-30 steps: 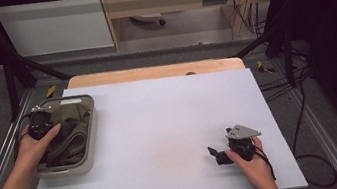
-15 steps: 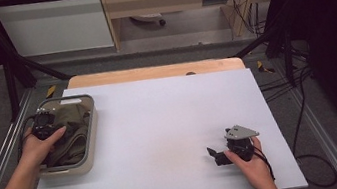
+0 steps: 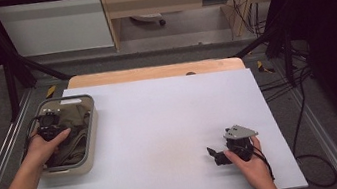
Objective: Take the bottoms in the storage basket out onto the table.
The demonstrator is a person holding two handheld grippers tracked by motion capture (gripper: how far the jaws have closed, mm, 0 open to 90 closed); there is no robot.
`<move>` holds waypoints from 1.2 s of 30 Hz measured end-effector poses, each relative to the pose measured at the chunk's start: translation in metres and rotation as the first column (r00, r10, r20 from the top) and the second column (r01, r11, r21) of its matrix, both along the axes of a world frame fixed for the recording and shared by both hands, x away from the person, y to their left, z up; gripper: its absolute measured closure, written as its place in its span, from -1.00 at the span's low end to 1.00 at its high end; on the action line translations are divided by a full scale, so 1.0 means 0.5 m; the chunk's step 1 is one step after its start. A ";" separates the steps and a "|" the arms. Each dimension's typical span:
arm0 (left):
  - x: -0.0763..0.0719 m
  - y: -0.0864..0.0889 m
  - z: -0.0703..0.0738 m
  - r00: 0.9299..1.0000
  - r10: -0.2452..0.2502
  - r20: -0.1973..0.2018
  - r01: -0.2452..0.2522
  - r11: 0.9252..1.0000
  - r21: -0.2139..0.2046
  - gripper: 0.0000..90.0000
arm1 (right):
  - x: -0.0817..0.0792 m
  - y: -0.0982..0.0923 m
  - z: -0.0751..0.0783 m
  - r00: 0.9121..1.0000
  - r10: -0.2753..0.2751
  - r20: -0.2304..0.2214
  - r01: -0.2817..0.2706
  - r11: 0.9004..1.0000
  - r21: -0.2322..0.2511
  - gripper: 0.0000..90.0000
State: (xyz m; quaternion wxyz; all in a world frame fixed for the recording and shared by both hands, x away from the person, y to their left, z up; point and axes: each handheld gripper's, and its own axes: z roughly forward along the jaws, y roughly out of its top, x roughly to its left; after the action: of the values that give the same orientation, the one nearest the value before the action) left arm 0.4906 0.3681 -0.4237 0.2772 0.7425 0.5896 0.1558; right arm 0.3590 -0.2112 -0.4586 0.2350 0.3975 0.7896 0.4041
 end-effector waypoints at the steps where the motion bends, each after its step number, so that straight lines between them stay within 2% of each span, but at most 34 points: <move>1: 0.001 0.000 -0.001 1.000 0.001 -0.004 -0.001 1.000 0.000 -1.00 | 0.000 0.000 0.000 1.000 0.000 0.000 0.000 1.000 0.000 -0.94; 7: 0.007 -0.008 -0.001 0.999 0.013 -0.031 -0.012 0.999 0.035 -0.93 | -0.002 0.003 0.002 1.000 0.001 0.004 -0.001 1.000 0.018 -0.93; 8: 0.008 -0.011 0.002 0.999 0.022 -0.038 -0.021 0.999 0.044 -0.73 | -0.002 0.005 0.003 1.000 0.001 0.009 -0.001 1.000 0.019 -0.94; 9: 0.009 -0.013 0.008 0.998 0.037 -0.044 -0.034 0.997 0.062 -0.73 | -0.002 0.005 0.003 1.000 0.001 0.009 -0.001 1.000 0.019 -0.94; 10: 0.011 -0.021 0.016 0.998 0.036 -0.057 -0.031 0.995 0.094 -0.43 | -0.001 0.008 0.004 1.000 0.007 0.010 -0.007 1.000 0.025 -0.94; 13: 0.014 -0.027 0.020 0.998 0.027 -0.062 -0.020 0.994 0.109 -0.09 | -0.001 0.009 0.004 1.000 0.009 0.009 -0.009 1.000 0.024 -0.93; 14: 0.015 -0.029 0.023 0.998 0.018 -0.061 -0.011 0.994 0.110 -0.09 | -0.002 0.010 0.005 1.000 0.010 0.008 -0.010 1.000 0.025 -0.93; 15: 0.013 -0.031 0.027 0.999 0.014 -0.050 -0.010 0.996 0.088 0.18 | -0.002 0.009 0.006 1.000 0.013 0.013 -0.014 1.000 0.025 -0.93; 16: 0.009 -0.032 0.031 0.999 0.013 -0.041 -0.010 0.998 0.063 0.33 | -0.002 0.009 0.006 1.000 0.014 0.014 -0.015 1.000 0.025 -0.93; 17: 0.009 -0.032 0.031 0.999 0.013 -0.041 -0.010 0.998 0.063 0.45 | -0.003 0.009 0.007 1.000 0.016 0.014 -0.016 0.999 0.028 -0.93; 18: 0.003 -0.032 0.040 1.000 -0.004 -0.018 0.004 0.999 0.048 0.52 | -0.004 0.009 0.007 1.000 0.019 0.016 -0.020 0.999 0.028 -0.93; 19: 0.003 -0.032 0.040 1.000 -0.004 -0.018 0.004 0.999 0.048 0.57 | -0.004 0.009 0.007 1.000 0.021 0.015 -0.022 0.999 0.028 -0.93; 23: -0.011 -0.014 0.066 0.999 -0.002 0.051 0.002 1.000 -0.007 0.63 | -0.003 0.009 0.007 1.000 0.020 0.017 -0.021 0.999 0.031 -0.93; 24: -0.020 -0.006 0.084 0.994 0.007 0.113 0.000 0.998 -0.056 0.63 | -0.003 0.009 0.007 1.000 0.021 0.019 -0.022 0.999 0.034 -0.94; 25: -0.020 -0.006 0.084 0.994 0.007 0.113 0.000 0.998 -0.056 0.64 | -0.003 0.009 0.007 1.000 0.021 0.019 -0.022 0.999 0.034 -0.94; 26: -0.029 0.000 0.103 0.987 -0.001 0.160 0.016 0.996 -0.092 0.64 | -0.003 0.010 0.007 1.000 0.020 0.024 -0.021 0.999 0.033 -0.94; 27: -0.029 0.000 0.103 0.987 -0.001 0.160 0.016 0.996 -0.092 0.64 | -0.003 0.010 0.007 1.000 0.020 0.024 -0.021 0.999 0.033 -0.94; 28: -0.039 0.003 0.124 0.978 -0.011 0.206 0.031 0.995 -0.095 0.64 | -0.003 0.009 0.008 0.999 0.015 0.029 -0.016 0.999 0.035 -0.94; 29: -0.045 0.004 0.136 0.974 -0.012 0.228 0.036 0.994 -0.100 0.65 | -0.003 0.009 0.009 0.999 0.012 0.030 -0.013 0.999 0.036 -0.94; 30: -0.050 0.006 0.147 0.969 -0.018 0.247 0.045 0.994 -0.104 0.65 | -0.003 0.009 0.009 0.999 0.011 0.032 -0.012 0.999 0.038 -0.94; 31: -0.050 0.006 0.147 0.969 -0.018 0.247 0.045 0.994 -0.104 0.65 | -0.003 0.009 0.009 0.999 0.011 0.032 -0.012 0.999 0.038 -0.94; 32: -0.062 0.009 0.169 0.960 -0.016 0.280 0.055 0.990 -0.132 0.65 | -0.004 0.008 0.009 0.999 0.010 0.034 -0.011 0.999 0.041 -0.94; 33: -0.062 0.009 0.169 0.960 -0.016 0.280 0.055 0.990 -0.132 0.65 | -0.004 0.008 0.009 0.999 0.010 0.034 -0.011 0.999 0.041 -0.94; 34: -0.068 0.012 0.179 0.954 -0.013 0.300 0.062 0.986 -0.153 0.65 | -0.006 0.008 0.008 0.999 0.008 0.032 -0.010 0.999 0.038 -0.94; 35: -0.078 0.017 0.198 0.945 0.002 0.327 0.067 0.978 -0.199 0.65 | -0.006 0.007 0.008 0.999 0.010 0.033 -0.011 0.999 0.038 -0.94; 36: -0.078 0.017 0.198 0.945 0.002 0.327 0.067 0.978 -0.199 0.65 | -0.006 0.007 0.008 0.999 0.010 0.033 -0.011 0.999 0.038 -0.94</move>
State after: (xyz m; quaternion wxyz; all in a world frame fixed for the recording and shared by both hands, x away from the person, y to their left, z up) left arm 0.4517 0.3767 -0.3248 0.4489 0.6834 0.5363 0.2092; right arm 0.3559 -0.2076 -0.4547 0.2382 0.3910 0.7799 0.4268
